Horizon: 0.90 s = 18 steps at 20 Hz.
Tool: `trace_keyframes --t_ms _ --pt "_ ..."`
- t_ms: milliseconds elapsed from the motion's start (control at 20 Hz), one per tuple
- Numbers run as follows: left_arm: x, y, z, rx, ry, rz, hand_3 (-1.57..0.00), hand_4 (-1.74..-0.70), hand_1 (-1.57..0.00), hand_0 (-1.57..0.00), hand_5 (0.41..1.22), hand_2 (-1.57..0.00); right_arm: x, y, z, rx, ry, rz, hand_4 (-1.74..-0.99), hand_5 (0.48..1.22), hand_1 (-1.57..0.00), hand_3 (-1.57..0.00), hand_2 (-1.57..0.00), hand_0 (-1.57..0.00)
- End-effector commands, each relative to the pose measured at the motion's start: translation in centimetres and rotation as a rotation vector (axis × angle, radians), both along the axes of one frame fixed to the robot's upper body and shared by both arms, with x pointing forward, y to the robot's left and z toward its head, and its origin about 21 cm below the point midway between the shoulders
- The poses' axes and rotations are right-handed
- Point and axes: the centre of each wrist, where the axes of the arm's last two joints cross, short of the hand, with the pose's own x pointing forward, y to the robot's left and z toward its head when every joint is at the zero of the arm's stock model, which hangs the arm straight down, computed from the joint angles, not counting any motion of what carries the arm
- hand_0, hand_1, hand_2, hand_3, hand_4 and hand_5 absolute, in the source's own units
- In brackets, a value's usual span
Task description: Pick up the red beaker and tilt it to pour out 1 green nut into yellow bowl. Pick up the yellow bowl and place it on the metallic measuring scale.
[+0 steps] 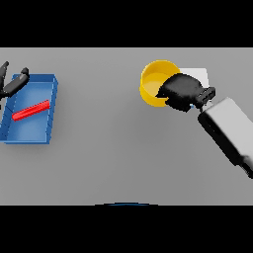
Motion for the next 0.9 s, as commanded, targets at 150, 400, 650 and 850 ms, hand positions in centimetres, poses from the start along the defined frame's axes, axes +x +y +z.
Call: trace_keyframes --t_ms 150,400,650,850 --pt "-0.3 -0.2 0.1 -0.005 0.015 0.013 0.00 -0.73 0.00 0.00 0.727 0.00 2.1 -3.0 -0.3 0.020 -0.045 -0.114 -1.741 1.221 -1.57 -1.14 -1.54 -1.57" --pt "-0.4 -0.4 0.6 0.001 0.025 0.013 0.00 -0.73 0.00 0.00 0.734 0.00 3.9 -6.1 -1.3 0.016 -0.061 -0.205 -1.741 1.221 -1.57 -1.15 -1.54 -1.57" --pt "-0.8 0.2 0.1 0.001 0.031 0.014 0.00 -0.72 0.00 0.00 0.714 0.00 4.8 -8.0 -3.6 0.030 -0.019 -0.273 -1.741 1.221 -1.57 -1.27 -1.46 -1.57" --pt "-0.6 -0.3 0.2 0.011 0.033 0.019 0.00 -0.72 0.00 0.00 0.710 0.00 5.6 -8.5 -4.4 0.051 0.004 -0.306 -1.741 1.221 -1.57 -1.35 -1.42 -1.57"
